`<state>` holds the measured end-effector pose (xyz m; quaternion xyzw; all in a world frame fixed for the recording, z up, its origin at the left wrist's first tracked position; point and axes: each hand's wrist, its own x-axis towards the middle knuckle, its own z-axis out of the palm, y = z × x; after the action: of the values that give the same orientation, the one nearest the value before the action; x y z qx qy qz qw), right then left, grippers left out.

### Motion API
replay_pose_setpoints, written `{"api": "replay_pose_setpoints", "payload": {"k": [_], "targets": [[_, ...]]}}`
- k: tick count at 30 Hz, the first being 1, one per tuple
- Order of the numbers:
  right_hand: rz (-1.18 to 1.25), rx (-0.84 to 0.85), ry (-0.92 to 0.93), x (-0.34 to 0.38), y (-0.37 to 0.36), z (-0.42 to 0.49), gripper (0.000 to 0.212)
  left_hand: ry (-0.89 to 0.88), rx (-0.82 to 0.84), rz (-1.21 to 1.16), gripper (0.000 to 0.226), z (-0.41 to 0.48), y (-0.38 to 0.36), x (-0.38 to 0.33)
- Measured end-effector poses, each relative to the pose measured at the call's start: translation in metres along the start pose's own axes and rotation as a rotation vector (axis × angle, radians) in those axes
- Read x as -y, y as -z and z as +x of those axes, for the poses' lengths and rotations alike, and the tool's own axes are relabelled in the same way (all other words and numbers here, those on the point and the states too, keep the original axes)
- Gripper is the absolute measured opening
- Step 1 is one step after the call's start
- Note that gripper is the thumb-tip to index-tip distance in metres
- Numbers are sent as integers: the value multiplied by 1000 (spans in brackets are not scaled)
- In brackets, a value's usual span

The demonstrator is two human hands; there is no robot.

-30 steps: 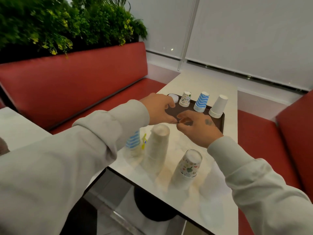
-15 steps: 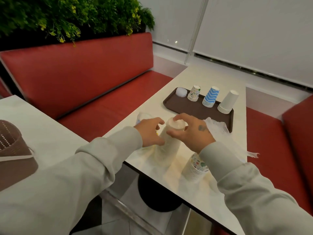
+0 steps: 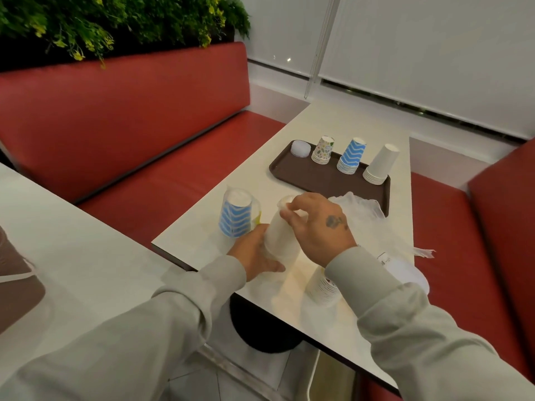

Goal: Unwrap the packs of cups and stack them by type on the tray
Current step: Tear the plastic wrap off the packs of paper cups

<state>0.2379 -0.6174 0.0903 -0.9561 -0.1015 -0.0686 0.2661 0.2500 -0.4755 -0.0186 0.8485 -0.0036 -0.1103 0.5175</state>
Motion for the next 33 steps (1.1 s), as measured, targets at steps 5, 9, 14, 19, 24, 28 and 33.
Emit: {"api": "replay_pose_setpoints", "payload": {"k": [5,9,14,19,24,28,33], "targets": [[-1,-48,2,1,3,1,21,-24,-39,-18,75,6,0,0],[-27,-29,-14,6,4,2,20,-48,-65,-2,75,5,-4,0],[35,-30,-68,7,7,4,17,-53,-44,-43,95,0,-5,1],[34,-26,-68,11,12,7,19,-35,-46,-23,93,0,-7,4],[-5,-57,-37,12,17,10,23,-46,-50,-24,94,2,-6,0],[0,-97,-15,8,21,11,26,-64,-56,-51,89,1,-7,-7],[-15,-121,43,6,21,11,29,-70,-74,-61,81,-1,-5,-12]]}}
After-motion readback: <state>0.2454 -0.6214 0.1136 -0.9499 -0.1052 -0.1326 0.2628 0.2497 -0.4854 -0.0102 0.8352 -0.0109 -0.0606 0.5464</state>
